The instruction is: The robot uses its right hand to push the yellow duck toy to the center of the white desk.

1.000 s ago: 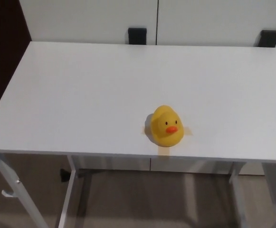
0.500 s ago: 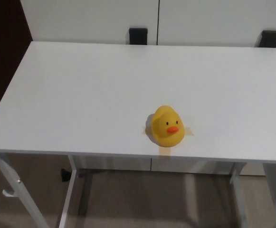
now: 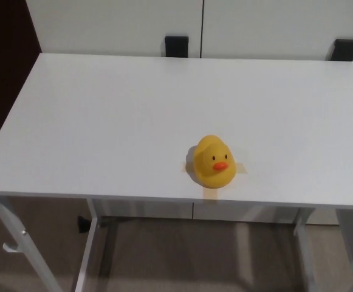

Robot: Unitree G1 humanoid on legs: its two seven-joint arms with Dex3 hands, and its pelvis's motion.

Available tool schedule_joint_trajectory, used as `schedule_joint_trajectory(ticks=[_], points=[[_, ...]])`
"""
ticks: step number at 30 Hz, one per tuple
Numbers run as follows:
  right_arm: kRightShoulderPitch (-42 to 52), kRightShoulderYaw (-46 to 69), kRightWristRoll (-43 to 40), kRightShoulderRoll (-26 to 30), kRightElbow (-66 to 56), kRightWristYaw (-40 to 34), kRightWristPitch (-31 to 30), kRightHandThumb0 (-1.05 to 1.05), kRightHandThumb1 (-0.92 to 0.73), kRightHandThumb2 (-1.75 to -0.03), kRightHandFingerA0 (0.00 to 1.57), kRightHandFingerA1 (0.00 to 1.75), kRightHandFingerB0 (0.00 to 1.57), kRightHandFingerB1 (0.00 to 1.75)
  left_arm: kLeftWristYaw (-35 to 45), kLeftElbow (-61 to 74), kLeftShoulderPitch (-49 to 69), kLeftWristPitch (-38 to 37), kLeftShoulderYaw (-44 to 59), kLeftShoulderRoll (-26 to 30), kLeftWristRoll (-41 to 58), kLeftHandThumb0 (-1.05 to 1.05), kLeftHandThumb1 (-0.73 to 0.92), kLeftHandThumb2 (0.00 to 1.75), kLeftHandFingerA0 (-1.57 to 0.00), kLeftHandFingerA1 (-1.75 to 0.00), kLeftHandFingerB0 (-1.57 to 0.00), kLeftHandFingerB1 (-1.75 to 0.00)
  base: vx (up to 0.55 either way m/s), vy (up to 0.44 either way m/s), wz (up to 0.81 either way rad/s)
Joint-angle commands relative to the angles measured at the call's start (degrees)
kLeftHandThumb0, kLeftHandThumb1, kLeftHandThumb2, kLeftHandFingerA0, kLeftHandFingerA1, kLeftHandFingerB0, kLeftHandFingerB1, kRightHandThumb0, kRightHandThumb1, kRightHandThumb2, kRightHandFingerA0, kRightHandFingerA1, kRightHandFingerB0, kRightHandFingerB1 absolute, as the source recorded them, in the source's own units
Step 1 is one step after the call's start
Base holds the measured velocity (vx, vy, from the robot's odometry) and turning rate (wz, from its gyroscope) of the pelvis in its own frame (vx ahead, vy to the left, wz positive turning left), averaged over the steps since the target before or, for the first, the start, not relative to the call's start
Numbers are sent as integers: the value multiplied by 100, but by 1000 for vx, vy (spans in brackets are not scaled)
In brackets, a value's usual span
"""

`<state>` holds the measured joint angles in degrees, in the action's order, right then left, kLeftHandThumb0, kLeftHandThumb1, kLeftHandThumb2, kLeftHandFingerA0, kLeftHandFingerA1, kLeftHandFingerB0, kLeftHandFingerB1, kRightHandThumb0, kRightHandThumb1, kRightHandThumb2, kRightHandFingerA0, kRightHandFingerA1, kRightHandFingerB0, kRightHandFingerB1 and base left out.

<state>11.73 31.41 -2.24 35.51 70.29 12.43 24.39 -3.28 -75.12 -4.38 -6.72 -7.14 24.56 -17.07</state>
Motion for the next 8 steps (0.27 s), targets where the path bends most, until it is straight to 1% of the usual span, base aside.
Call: schedule_joint_trajectory(ticks=[1, 4, 5, 8], points=[[-93, -69, -193, 147, 84, 229, 130, 8, -39, -105, 106, 53, 90, 53, 77, -23, -53, -88, 40, 107, 23, -19, 67, 64, -81, -81, -84, -69, 0, 0, 0], [-148, -128, -159, 148, 100, 141, 165, 8, -38, -106, 108, 54, 91, 53, 79, -23, -72, -90, 67, 110, 47, -18, 66, 65, -81, -82, -84, -70, 0, 0, 0], [-174, -135, -179, 151, 107, 146, 138, 7, -40, -104, 107, 54, 90, 54, 74, -27, -79, -69, 66, 107, 43, -18, 67, 65, -79, -81, -85, -68, 0, 0, 0], [-212, -146, -229, 159, 124, 169, 90, 7, -40, -104, 107, 54, 90, 54, 68, -33, -88, -40, 63, 102, 28, -18, 67, 65, -79, -81, -85, -68, 0, 0, 0]])
